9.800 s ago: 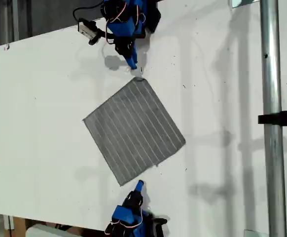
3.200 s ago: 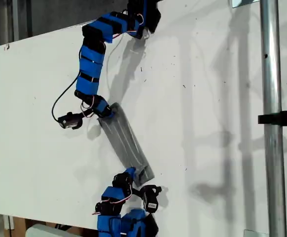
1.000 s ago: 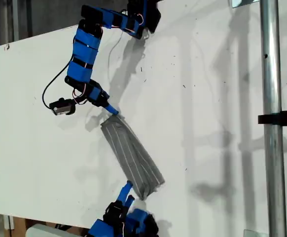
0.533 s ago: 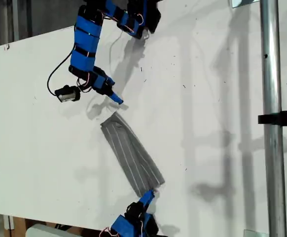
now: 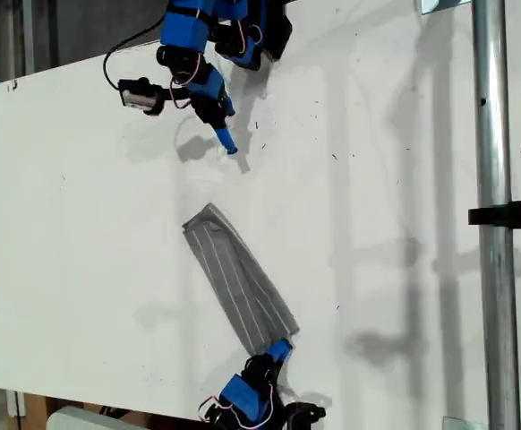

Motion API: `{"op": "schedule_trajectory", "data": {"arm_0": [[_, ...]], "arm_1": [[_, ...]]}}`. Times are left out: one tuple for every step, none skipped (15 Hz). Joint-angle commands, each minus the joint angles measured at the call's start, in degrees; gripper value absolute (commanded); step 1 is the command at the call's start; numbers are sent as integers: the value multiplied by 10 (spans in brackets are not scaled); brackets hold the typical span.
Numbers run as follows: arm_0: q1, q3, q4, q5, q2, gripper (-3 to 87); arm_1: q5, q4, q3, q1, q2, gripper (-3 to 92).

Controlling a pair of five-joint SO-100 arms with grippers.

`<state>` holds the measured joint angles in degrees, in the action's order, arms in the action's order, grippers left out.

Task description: Grasp corners of a towel and fold twice.

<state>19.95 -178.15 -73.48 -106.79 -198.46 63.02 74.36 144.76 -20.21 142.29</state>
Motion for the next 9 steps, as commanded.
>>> {"op": "schedule_trajectory", "data": {"arm_0": [[34,-5,18,-8,-2,-26],[40,-5,18,-11,-2,-26],[41,-5,18,-11,-2,-26],[41,-5,18,-11,-2,-26],[43,-5,18,-14,-2,-26],[54,-5,31,-9,-2,-26],[75,-5,40,-4,-2,-26],[105,-5,47,-10,-2,-26],[133,-5,54,-10,-2,-26]], "arm_1": [[-11,-24,-1,-4,28,427],[-54,-47,-13,-33,15,436],[-111,-78,-38,-70,-25,447],[-165,-110,-87,-101,-99,459],[-215,-149,-151,-119,-192,468],[-261,-178,-227,-127,-298,483],[-295,-197,-303,-131,-395,493],[-321,-214,-374,-129,-475,494],[-337,-217,-445,-127,-553,493]]}}
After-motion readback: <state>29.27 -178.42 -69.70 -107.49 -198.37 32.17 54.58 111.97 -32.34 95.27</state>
